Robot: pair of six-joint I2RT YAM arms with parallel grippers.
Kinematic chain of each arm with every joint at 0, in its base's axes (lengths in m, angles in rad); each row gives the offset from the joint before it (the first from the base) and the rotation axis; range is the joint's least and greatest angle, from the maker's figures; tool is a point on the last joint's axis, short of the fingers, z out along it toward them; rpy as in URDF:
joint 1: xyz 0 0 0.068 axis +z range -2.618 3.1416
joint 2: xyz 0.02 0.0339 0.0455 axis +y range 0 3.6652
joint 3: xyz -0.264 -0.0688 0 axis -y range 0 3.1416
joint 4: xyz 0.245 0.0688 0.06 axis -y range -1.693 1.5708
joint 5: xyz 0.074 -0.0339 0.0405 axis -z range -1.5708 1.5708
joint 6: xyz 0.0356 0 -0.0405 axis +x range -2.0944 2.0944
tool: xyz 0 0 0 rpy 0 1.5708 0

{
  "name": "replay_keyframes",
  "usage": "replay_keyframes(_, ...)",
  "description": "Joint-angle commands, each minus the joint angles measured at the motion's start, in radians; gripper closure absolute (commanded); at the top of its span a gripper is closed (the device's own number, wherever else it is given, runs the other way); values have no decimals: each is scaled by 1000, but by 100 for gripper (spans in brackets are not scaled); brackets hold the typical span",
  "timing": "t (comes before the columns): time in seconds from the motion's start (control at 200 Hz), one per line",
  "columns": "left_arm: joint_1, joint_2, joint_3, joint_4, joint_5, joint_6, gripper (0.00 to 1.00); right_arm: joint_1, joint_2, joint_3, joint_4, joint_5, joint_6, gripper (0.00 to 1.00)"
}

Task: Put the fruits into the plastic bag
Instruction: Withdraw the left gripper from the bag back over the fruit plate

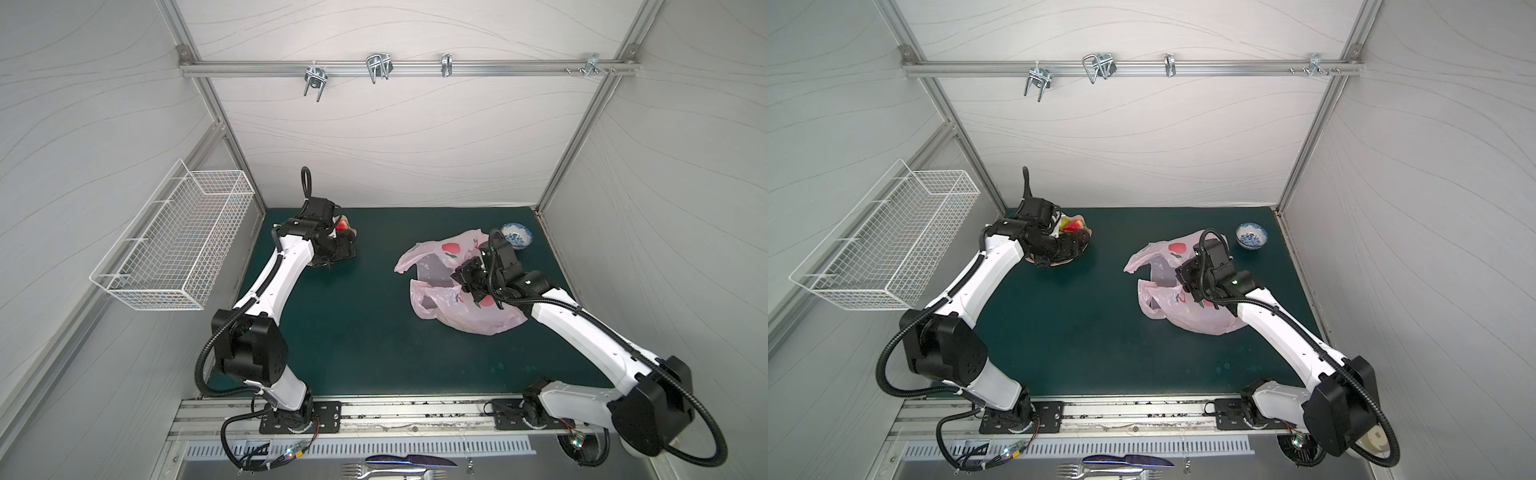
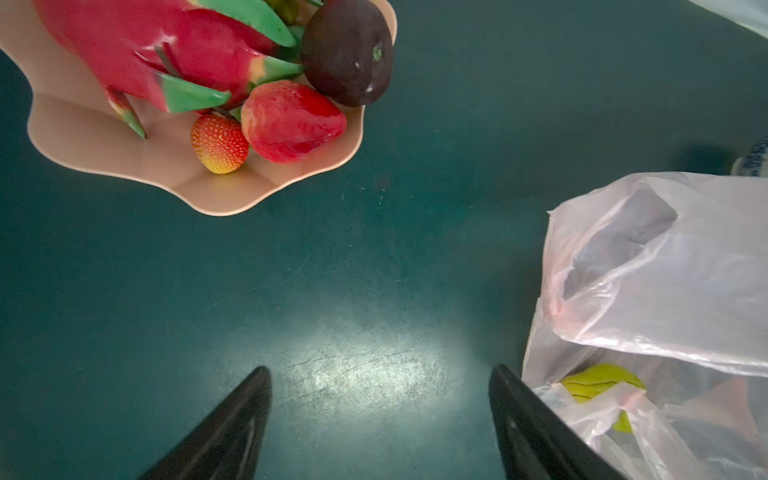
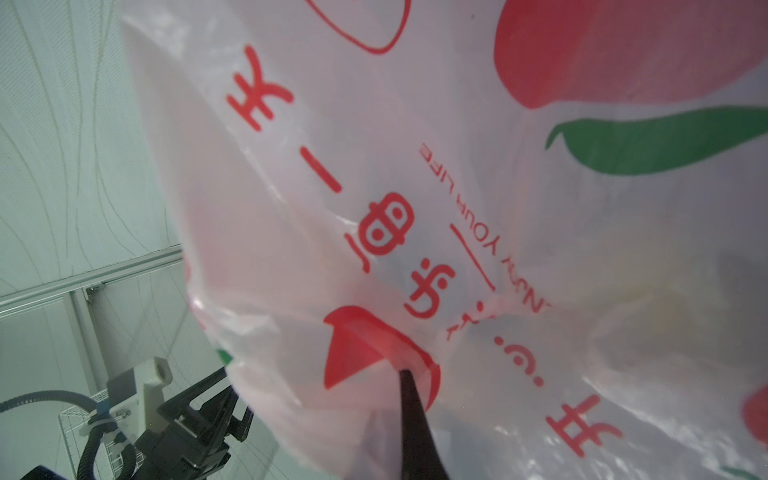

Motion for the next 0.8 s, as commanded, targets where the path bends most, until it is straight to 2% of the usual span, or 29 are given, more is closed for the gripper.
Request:
replay_keyframes(0.0, 3, 39, 69, -19, -67, -9, 13, -5, 2, 28, -4, -11, 7, 100)
replay_keyframes(0.495, 27, 244, 182, -18, -182, -54, 3, -6, -3, 30, -7, -15, 3, 100)
replay_keyframes(0.79, 43, 367, 266, -26, -206, -64, 3, -6, -8, 32, -11, -15, 2, 100)
